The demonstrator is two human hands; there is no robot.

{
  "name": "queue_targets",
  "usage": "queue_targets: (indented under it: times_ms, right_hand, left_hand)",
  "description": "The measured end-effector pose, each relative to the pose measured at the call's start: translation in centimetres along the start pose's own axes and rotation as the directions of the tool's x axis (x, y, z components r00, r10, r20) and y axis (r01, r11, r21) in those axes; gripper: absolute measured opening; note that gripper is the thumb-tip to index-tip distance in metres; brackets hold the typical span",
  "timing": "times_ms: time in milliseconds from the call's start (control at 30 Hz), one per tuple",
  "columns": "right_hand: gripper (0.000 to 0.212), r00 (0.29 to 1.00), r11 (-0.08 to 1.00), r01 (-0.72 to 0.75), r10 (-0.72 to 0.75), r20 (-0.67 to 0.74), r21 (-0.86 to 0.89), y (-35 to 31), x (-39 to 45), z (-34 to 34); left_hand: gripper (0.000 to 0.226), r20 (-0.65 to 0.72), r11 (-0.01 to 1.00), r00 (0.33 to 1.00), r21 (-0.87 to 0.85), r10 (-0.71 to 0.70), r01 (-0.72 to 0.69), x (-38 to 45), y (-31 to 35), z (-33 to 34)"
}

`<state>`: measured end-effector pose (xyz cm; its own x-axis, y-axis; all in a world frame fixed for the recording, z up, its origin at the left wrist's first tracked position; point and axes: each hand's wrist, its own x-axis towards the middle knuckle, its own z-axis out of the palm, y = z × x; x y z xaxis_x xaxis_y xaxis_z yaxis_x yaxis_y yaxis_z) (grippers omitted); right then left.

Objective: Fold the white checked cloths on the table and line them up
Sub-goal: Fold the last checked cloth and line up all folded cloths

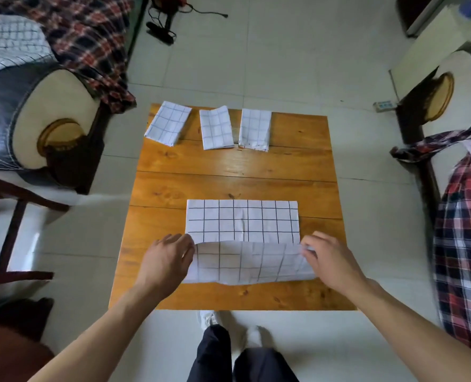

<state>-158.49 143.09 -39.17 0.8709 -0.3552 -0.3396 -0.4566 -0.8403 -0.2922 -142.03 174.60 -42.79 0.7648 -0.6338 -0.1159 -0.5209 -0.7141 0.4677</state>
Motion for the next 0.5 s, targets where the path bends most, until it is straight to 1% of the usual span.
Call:
queue_targets:
  times_ms: [100, 200, 367, 500]
  right_hand:
    - [0.011, 0.998, 0.998, -0.054, 0.054, 0.011, 0.02, 0.0, 3.9, 2.6]
    - [0.007, 0.994, 0.994, -0.105, 0.104, 0.016, 0.033, 0.8, 7.1, 5.4]
    - [0.005, 0.995, 0.995, -0.097, 0.096, 0.041, 0.024, 3.0, 11.2, 9.4]
    - [0.006, 0.998, 0.997, -0.067, 0.067, 0.0, 0.03, 5.1, 14.0, 11.4]
  left_hand:
    - [0.012, 0.037, 0.999, 0.999, -0.007, -0.031, 0.031, 3.3, -1.7, 2.6]
    - [0.012, 0.023, 1.0, 0.999, -0.008, -0.022, 0.022, 5.6, -3.1, 4.8]
    - [0.011, 0.049, 0.999, 0.998, 0.006, -0.034, 0.034, 8.8, -5.5, 8.9]
    - [0.011, 0.039, 0.999, 0.998, -0.021, -0.043, 0.043, 11.3, -6.7, 11.4]
